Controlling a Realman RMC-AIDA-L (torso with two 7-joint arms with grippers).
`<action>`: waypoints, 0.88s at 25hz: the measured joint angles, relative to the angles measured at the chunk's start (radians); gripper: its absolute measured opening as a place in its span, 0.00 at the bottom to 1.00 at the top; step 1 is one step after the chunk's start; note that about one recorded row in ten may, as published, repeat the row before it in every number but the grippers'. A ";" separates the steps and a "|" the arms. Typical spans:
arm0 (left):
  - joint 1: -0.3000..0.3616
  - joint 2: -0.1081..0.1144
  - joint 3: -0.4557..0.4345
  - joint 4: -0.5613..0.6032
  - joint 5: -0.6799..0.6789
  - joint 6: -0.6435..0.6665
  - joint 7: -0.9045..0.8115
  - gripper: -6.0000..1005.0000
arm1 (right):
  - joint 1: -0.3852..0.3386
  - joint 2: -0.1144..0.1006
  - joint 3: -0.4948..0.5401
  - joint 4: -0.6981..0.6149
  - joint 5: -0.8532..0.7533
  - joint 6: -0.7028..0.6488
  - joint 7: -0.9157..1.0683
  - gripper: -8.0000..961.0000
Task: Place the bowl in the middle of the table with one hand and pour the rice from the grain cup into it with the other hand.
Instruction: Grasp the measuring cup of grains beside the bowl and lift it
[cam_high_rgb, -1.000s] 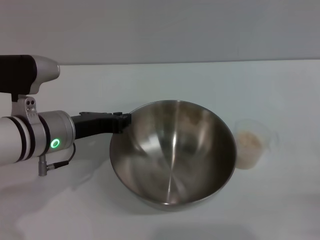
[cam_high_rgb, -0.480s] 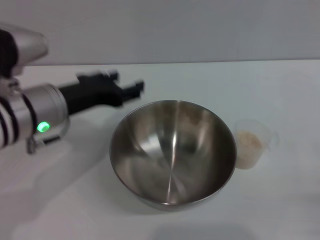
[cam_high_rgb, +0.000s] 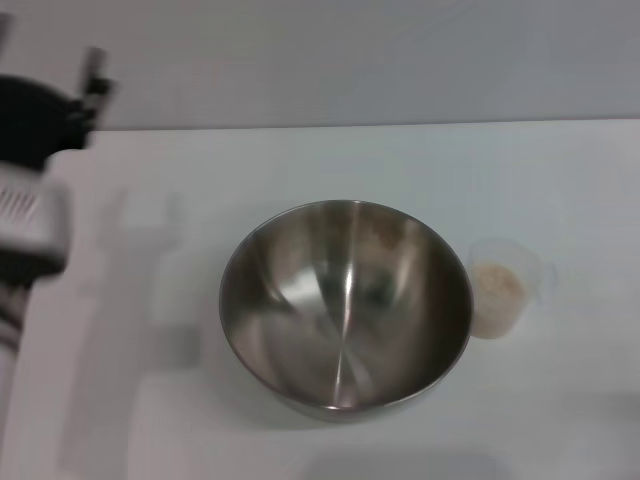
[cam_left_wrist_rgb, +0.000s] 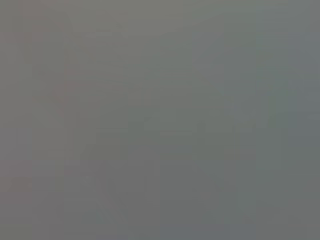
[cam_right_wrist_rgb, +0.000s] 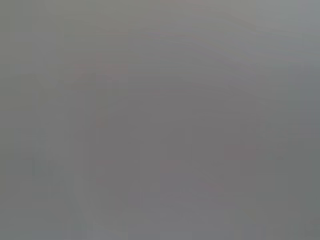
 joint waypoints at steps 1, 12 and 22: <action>-0.014 0.000 0.022 0.077 0.015 0.123 -0.060 0.83 | 0.002 0.000 -0.024 -0.003 0.000 0.006 -0.009 0.85; -0.084 0.000 0.018 0.643 0.082 0.544 -0.798 0.83 | 0.060 0.000 -0.159 0.015 0.000 0.175 -0.063 0.85; -0.086 -0.002 0.029 0.671 0.084 0.518 -0.826 0.83 | 0.117 0.001 -0.214 0.046 -0.002 0.306 -0.064 0.85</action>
